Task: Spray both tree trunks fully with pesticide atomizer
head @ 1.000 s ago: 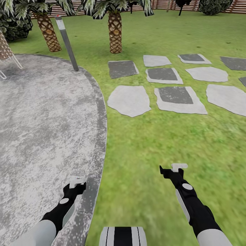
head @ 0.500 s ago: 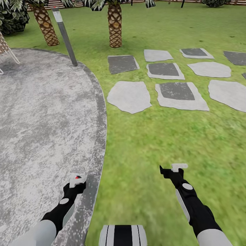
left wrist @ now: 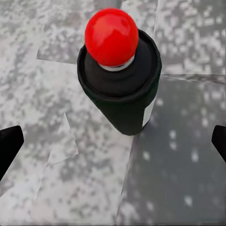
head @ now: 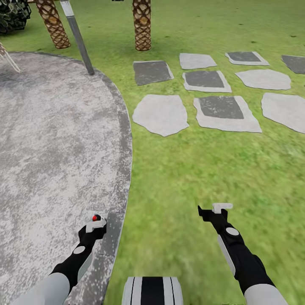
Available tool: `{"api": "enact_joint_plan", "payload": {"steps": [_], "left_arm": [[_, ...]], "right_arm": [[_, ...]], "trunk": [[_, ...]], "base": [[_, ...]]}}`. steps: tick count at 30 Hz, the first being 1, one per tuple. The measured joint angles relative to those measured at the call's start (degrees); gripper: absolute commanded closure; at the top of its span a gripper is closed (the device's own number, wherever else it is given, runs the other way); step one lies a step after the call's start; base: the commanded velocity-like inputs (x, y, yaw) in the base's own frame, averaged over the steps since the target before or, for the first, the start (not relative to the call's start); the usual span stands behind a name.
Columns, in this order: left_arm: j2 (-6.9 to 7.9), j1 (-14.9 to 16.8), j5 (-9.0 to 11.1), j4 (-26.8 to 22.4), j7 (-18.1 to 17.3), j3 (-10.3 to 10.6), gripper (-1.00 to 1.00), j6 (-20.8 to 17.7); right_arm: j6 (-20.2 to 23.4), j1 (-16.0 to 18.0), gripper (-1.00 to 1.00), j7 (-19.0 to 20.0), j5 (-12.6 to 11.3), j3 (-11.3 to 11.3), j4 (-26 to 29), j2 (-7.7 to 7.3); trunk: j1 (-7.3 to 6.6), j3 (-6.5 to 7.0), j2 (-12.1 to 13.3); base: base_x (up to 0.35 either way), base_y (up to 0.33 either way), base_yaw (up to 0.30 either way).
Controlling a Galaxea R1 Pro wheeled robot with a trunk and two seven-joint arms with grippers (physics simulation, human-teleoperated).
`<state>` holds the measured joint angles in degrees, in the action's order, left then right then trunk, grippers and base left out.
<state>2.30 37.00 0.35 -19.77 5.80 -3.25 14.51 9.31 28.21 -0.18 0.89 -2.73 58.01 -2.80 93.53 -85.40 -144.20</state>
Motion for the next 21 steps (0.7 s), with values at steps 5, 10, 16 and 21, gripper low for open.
{"api": "enact_joint_plan", "payload": {"steps": [5, 10, 16, 21], "left_arm": [[0.0, 0.0, 0.0, 0.1, 0.0, 0.0, -1.0, 0.0], [-0.02, 0.0, 0.0, 0.3, 0.0, 0.0, -1.0, 0.2], [0.05, 0.0, 0.2, 0.5, 0.0, 0.0, -1.0, 0.3], [0.06, 0.0, 0.2, 0.4, 0.0, 0.0, -1.0, 0.4]], "right_arm": [[0.0, 0.0, -1.0, 0.0, 0.0, 0.0, -0.1, 0.0], [-0.1, 0.0, -1.0, 0.0, 0.0, 0.0, 0.0, -0.01], [-0.1, 0.0, -1.0, 0.0, 0.0, 0.0, 0.0, 0.01], [-0.1, 0.0, -1.0, 0.0, 0.0, 0.0, 0.0, 0.04]], "trunk": [[0.0, -0.32, 0.0], [0.0, -0.38, 0.0], [0.0, -0.39, 0.0], [0.0, -0.39, 0.0]], "base": [[0.0, 0.0, 0.0], [0.01, 0.0, 0.0], [0.137, 0.019, 0.0], [0.016, 0.003, 0.0]]}}
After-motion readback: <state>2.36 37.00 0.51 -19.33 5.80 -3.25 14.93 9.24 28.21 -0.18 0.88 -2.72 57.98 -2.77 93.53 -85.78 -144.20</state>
